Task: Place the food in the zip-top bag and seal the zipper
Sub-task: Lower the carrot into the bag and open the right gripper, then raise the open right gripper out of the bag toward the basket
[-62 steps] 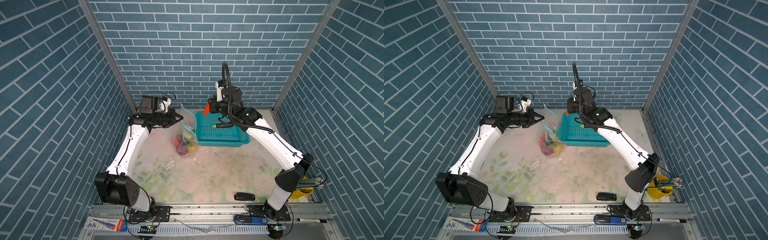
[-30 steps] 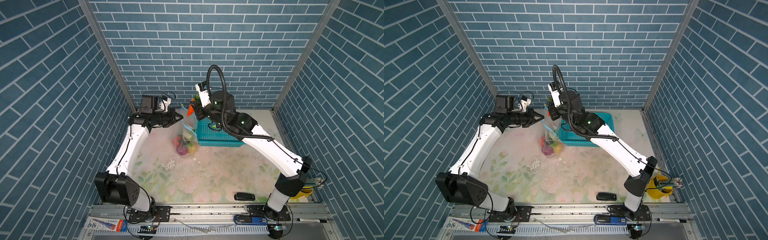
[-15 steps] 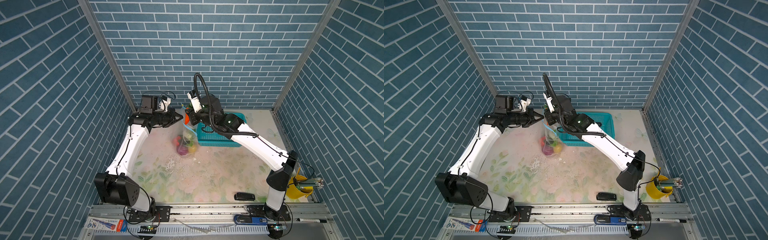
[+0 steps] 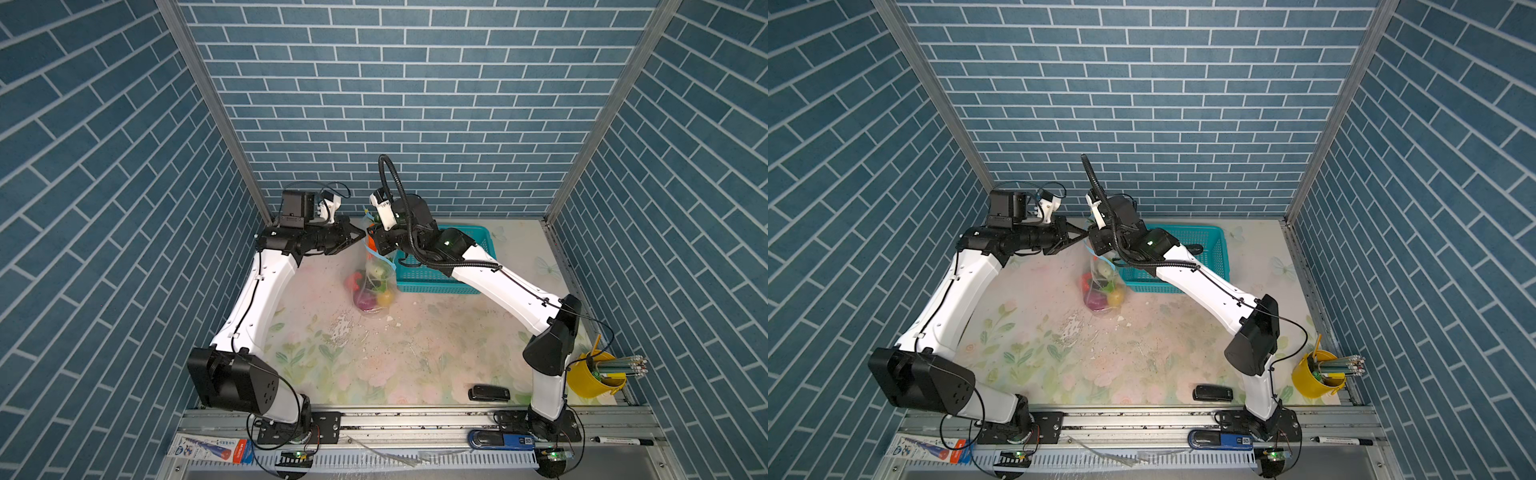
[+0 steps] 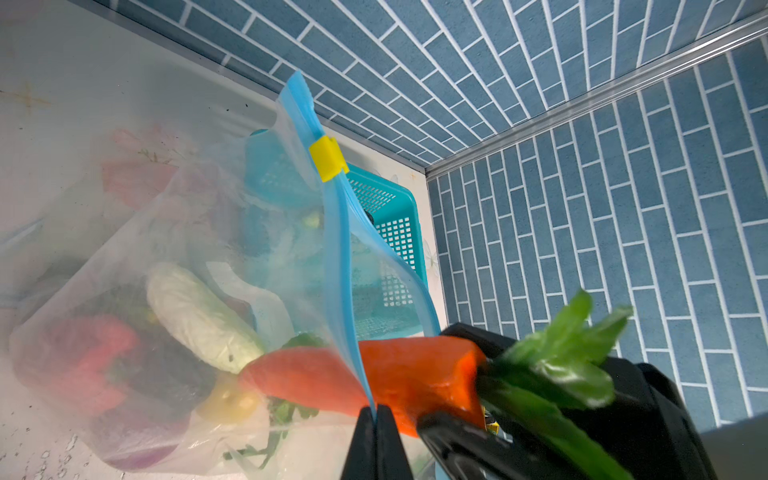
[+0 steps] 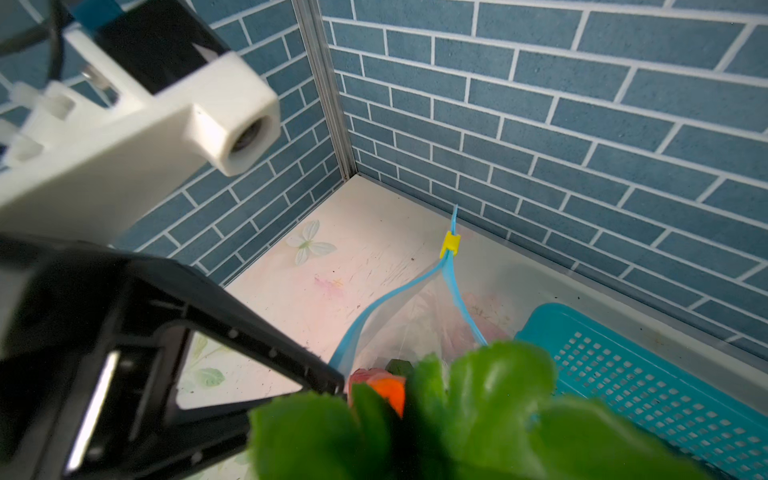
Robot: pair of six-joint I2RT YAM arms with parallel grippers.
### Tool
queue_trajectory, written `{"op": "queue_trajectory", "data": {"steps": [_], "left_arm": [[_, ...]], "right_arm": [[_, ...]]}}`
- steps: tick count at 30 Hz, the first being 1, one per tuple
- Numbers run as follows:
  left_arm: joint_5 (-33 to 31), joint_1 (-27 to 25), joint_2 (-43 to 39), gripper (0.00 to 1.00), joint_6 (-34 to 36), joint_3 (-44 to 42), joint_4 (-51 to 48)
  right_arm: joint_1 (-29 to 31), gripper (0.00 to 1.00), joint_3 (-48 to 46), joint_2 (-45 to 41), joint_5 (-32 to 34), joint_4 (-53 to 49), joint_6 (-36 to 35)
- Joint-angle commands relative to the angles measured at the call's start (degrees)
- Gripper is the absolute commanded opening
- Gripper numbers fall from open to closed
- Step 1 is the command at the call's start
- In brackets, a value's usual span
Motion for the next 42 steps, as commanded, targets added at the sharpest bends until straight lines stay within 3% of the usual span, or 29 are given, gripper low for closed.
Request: {"op": "queue_trajectory", "data": {"steps": [1,21,29,38,42], "left_arm": [[0.3,-0.1,-1.8,0.00,0.2,-0.2,0.4],[0.4,-0.2,-1.5,0.00,0.3,0.0,0.4],[0.4,-0.1,-1.5,0.00,0.3,-0.1,0.5],[0.3,-0.2,-1.4,0.00,0.3,-0.1,0.4],[0.2,-0.2,-1.5,0.00,0.3,-0.3,0.4]], "right_arm": [[-0.2,0.35,0.1,1.7,-0.6,-1.6,0.8],[-0.8,0.40,-0.3,4.5,-3.6,-0.1,2.4],[-1.0,0.52,-0.3,5.0,-2.6,-0.4,2.0],[-1.3,0.58,0.2,3.8,-2.0,-0.5,1.2],[-1.4,0.73,-2.8,0.4,-3.7,2.5,-3.8]]}}
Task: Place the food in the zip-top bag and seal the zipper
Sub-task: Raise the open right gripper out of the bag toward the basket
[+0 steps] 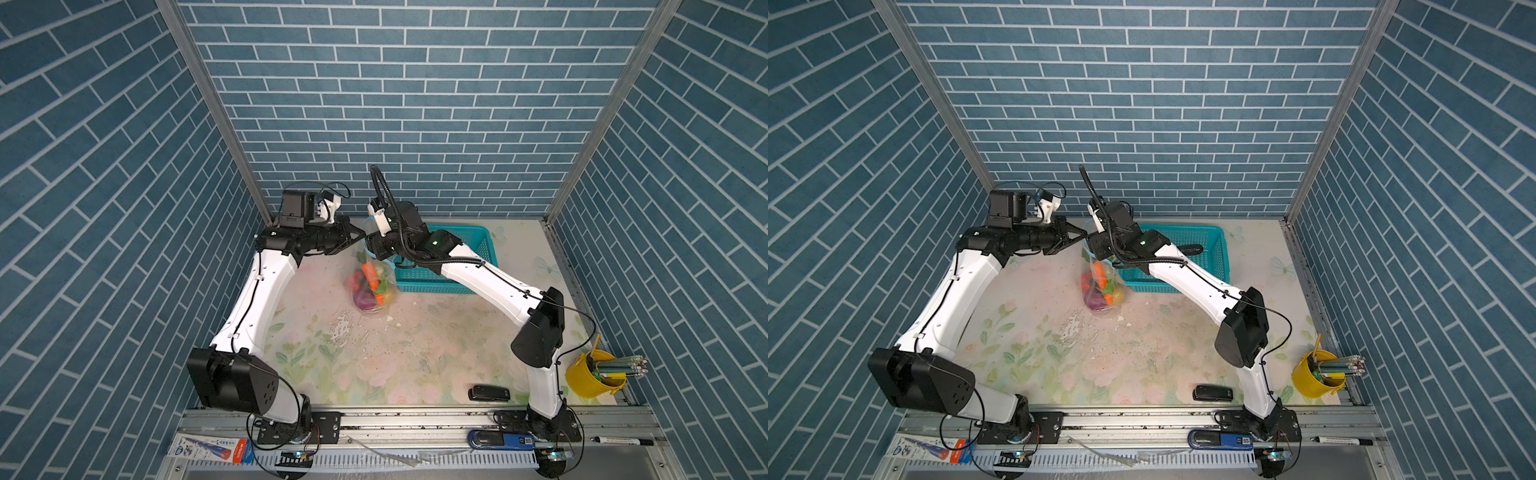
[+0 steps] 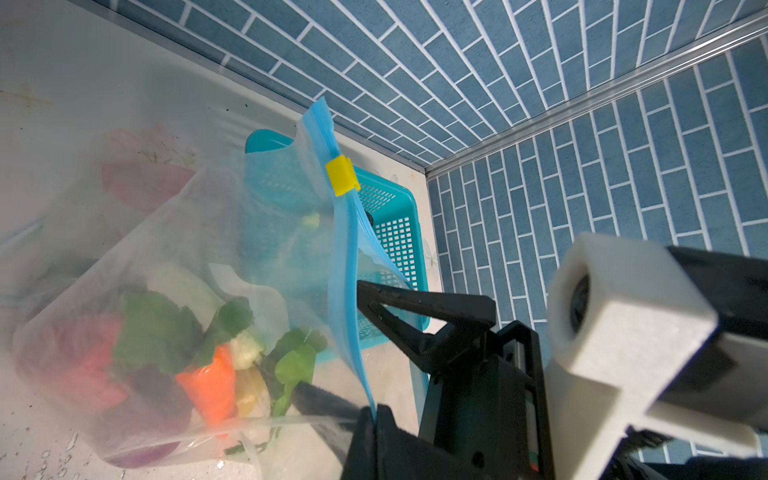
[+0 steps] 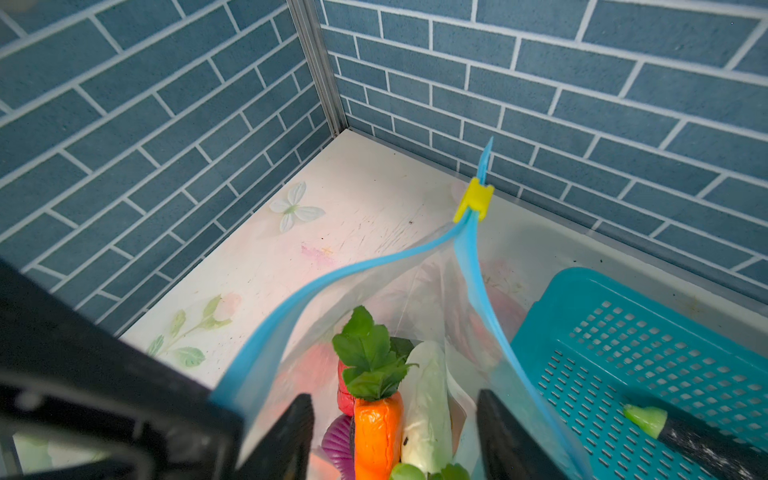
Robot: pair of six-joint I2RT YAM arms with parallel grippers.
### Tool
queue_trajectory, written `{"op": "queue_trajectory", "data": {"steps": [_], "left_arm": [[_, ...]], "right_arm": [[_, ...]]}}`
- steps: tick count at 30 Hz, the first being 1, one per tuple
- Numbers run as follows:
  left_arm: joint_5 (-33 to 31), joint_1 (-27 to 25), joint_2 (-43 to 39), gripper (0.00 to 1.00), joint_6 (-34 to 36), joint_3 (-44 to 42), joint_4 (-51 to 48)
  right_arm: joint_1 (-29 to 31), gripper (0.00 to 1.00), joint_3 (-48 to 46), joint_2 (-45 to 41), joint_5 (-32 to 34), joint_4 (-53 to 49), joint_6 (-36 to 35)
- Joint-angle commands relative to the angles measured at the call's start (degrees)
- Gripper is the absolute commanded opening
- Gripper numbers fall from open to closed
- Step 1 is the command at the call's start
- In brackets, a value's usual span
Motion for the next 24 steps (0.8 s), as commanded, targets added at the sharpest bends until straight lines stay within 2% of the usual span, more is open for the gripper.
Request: {"op": "queue_trajectory", "data": {"steps": [1,5,11,14,17,21,24], "left_arm": [[0.3,-0.1,-1.4,0.00,0.3,-0.3,0.5],[0.3,-0.1,-1.4,0.00,0.3,-0.4,0.5],[0.2,-0.1,-1.6,0.00,0.2,-0.7,0.6],[0.2,-0.1,-1.7,0.00,0.3,-1.0,0.7],[0.1,-0.1,-1.6,0.00,0.3,-1.0,0.7],[0.2,-0.1,-1.3,0.00,0.2,-0.7,0.9],[0.3,-0.1,-1.0,0.00,0.1,-0.6,1.1]], "right_arm": [[-0.2,0.78,-3.8,-5.1,-1.0,4.2,-5.4],[-0.3,0.98,-7.0,-8.7,1.6,6.9,-10.8],[-0.5,0.99,-9.9,-11.9,7.9,7.3,-17.8],[-0.6,0.99,-16.7,-15.6,12.1,13.0,-22.2],[-2.0,0.98,-23.8,-20.0,9.5,17.0,-24.6],[-7.2,0.98,-24.8,-20.9,2.4,11.9,-21.1],[-10.6,0.97,-25.8,-19.6,-0.8,8.5,-21.2]]}}
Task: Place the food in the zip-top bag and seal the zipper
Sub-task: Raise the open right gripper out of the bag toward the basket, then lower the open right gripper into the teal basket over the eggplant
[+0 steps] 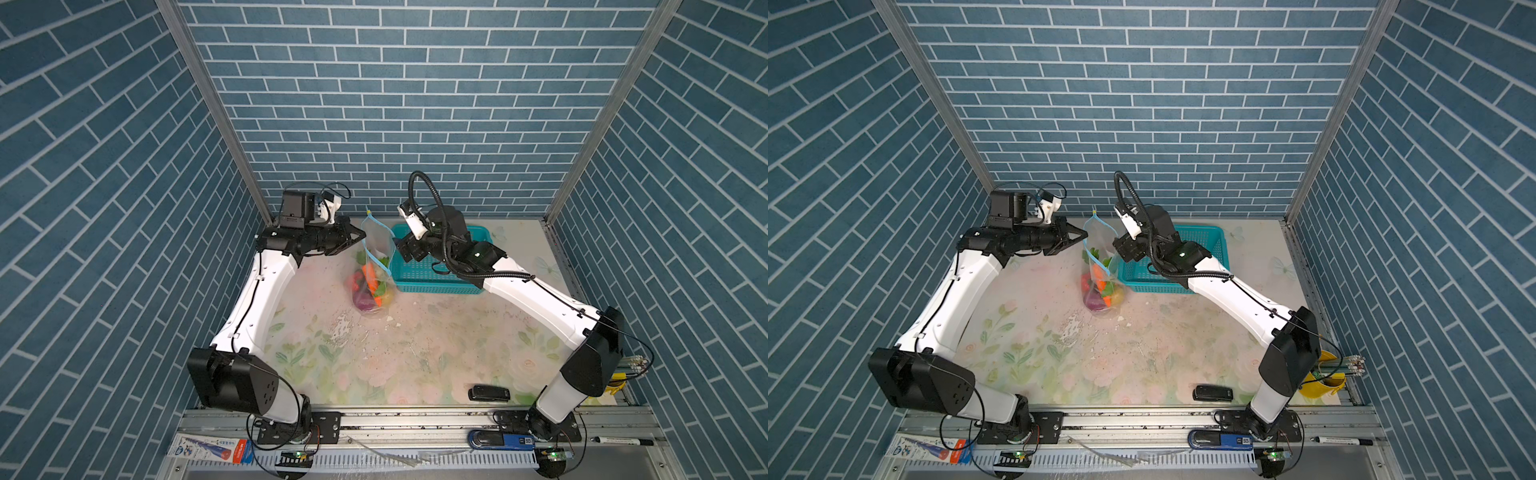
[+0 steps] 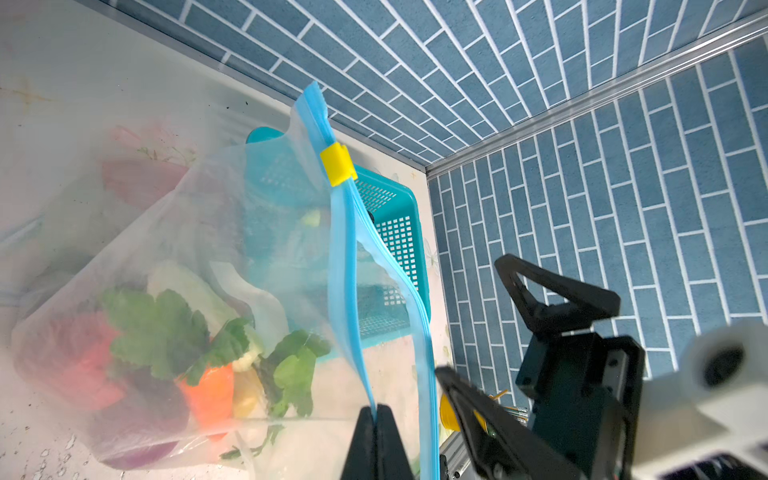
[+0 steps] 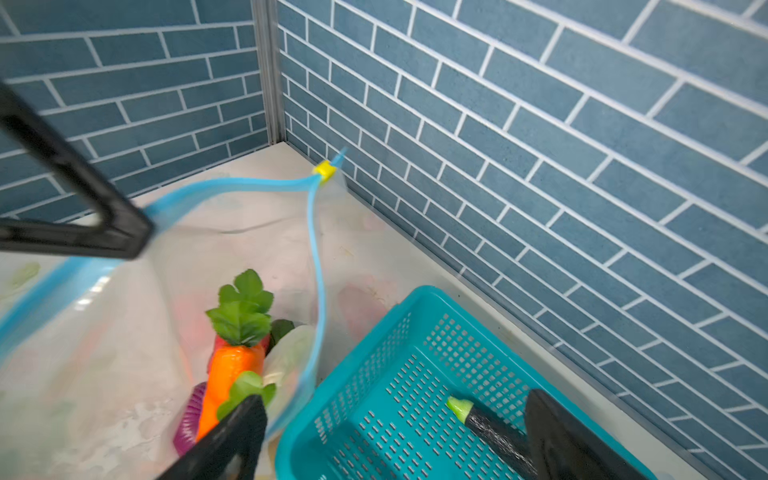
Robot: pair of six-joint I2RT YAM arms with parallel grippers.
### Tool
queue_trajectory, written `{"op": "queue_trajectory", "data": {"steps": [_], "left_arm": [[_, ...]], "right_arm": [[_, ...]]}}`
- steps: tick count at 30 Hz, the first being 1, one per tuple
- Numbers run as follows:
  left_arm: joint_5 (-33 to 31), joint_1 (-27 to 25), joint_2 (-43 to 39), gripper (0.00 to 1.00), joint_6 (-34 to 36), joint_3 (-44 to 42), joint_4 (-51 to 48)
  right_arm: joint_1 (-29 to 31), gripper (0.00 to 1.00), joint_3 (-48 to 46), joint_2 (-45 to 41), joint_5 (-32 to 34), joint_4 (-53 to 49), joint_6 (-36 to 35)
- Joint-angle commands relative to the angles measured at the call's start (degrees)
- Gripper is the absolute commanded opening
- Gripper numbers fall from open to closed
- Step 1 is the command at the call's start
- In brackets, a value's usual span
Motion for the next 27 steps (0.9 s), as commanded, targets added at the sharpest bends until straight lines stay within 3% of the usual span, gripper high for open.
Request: {"op": "queue_trajectory", "data": {"steps": [1,8,11,19,27], "left_arm": [[0.2,-0.2,-0.8,0.00,0.1,-0.2,0.9],[0.5,-0.4,-0.2,0.00,0.3,0.4,0.7],[0.5,-0.4,-0.1,0.00,0.3,0.3,0.7],[0.7,-0.7,-0.4,0.00,0.3,-0.4,0.8],[1.0,-1.2,0.2,0.00,0.2,-0.4,0.8]], "right_arm": [[-3.5,0.96,-2.5,0.0,-4.6,-3.2,-1.5],[-9.6,0.93,-6.5,4.0,-15.2,-3.2,-0.9],[-11.5,0.93,-4.0,7.5,-17.3,-8.1,-4.6],[-17.3,0.92,4.3,18.0,-15.2,-14.7,-9.1],[-19.9,0.91,11.0,26.2,-14.4,-14.6,-10.3]]}}
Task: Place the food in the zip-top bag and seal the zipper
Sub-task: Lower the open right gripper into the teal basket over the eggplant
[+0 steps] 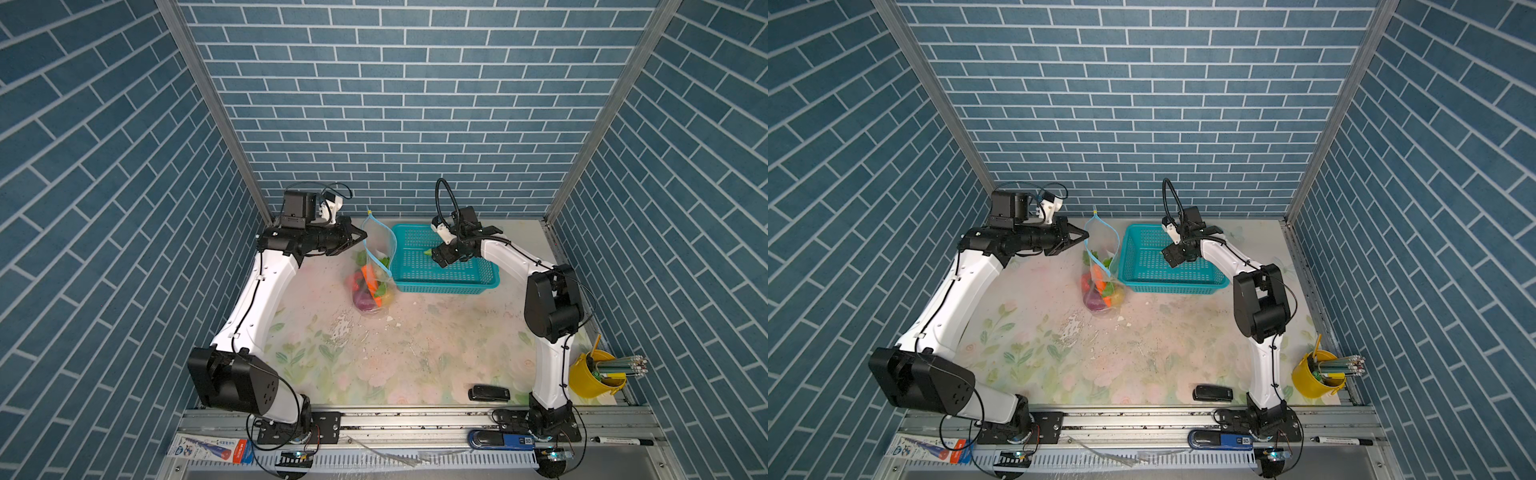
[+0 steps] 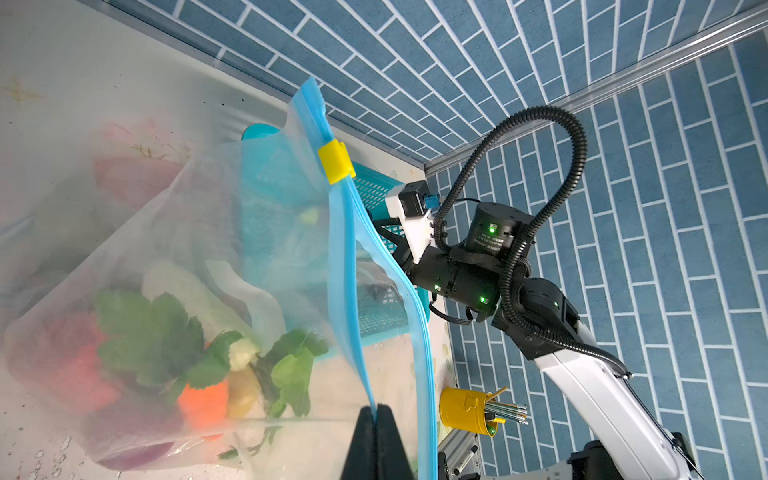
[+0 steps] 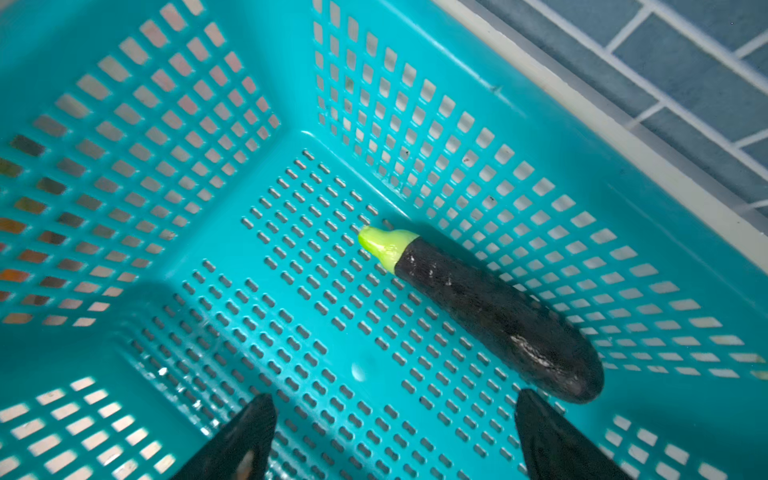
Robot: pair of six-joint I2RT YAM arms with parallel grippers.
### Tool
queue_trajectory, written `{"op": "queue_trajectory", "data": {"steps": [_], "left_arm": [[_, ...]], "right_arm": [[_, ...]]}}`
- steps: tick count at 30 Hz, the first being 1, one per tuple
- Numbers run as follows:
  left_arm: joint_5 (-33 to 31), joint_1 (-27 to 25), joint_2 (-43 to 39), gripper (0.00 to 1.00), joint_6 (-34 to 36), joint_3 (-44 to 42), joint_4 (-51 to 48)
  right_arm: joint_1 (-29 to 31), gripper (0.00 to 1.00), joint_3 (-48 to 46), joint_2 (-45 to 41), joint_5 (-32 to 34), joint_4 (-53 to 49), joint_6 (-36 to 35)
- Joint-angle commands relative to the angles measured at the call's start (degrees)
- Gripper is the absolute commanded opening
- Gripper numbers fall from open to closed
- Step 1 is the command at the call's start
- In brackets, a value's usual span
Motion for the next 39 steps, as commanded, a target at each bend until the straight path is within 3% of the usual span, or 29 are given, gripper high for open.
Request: {"op": "queue_trajectory", "data": {"steps": [1,11,24,39], "left_arm": [[1.0,-0.6,0.2,0.00,0.2,-0.3,0.8],[1.1,-0.7,0.5,0.00,0.3,-0.5,0.6],[1.1,-0.8,0.9,0.00,0.2,-0.2,0.5],[0.8,-0.8,0.7,0.00,0.1,-0.1,0.6]], "right_arm": [[-0.4,0.91,5.0,3.0,0.7,-2.2,-4.5],[-1.7,0.92,16.0,12.6,5.9,-8.9,-10.2],[-2.1,0.91,19.3,17.2,5.6,-12.1,-10.9],[-2.0,0.73,23.2,19.2,2.0,-20.1,-8.2]]}}
